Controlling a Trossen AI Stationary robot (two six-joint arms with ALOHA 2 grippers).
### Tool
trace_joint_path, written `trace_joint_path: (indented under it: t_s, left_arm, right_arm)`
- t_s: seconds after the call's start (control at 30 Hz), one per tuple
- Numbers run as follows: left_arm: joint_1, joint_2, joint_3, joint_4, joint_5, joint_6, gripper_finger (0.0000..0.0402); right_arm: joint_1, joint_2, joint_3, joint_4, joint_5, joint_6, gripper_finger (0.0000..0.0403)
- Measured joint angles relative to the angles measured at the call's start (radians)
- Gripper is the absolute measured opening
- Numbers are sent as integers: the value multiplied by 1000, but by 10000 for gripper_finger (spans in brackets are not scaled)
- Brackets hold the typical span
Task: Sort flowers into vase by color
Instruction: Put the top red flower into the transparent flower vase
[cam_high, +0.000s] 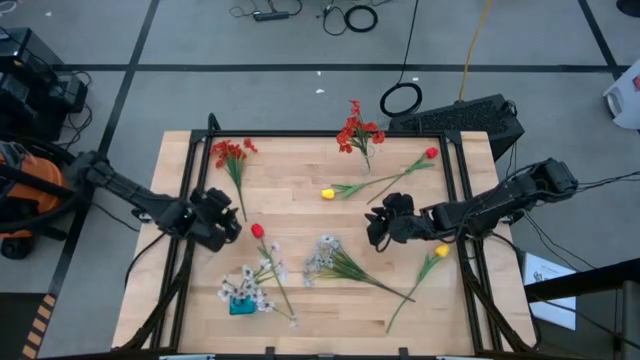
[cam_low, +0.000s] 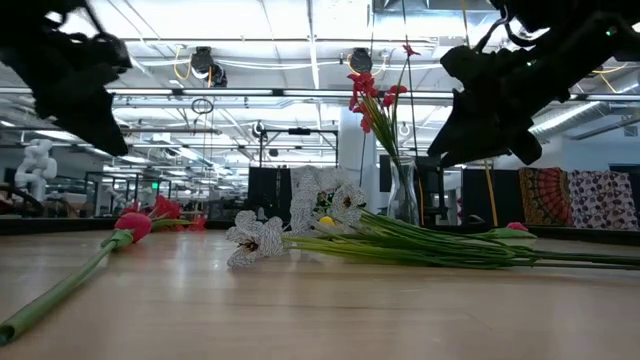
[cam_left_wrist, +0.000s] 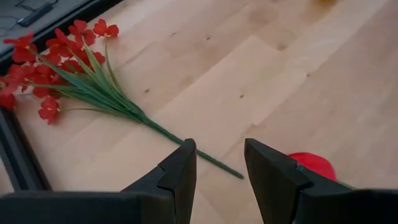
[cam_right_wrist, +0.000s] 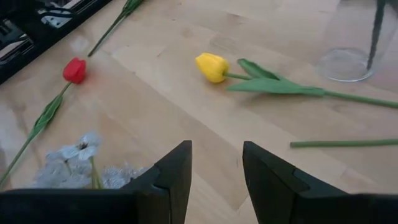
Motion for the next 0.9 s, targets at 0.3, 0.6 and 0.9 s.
trace_joint_path:
  t_s: [0.3, 0.6, 0.9]
  left_arm:
    - [197, 0, -9, 72, 60, 197, 143]
    - [256, 22, -84, 319, 167, 196, 143]
    - [255, 44, -86, 371, 168, 195, 144]
  right_arm:
    - [-41, 0, 0, -1, 0, 2, 134]
    - [-146, -17, 0, -101, -8, 121, 134]
    - [-384, -30, 0, -327, -104, 244, 134]
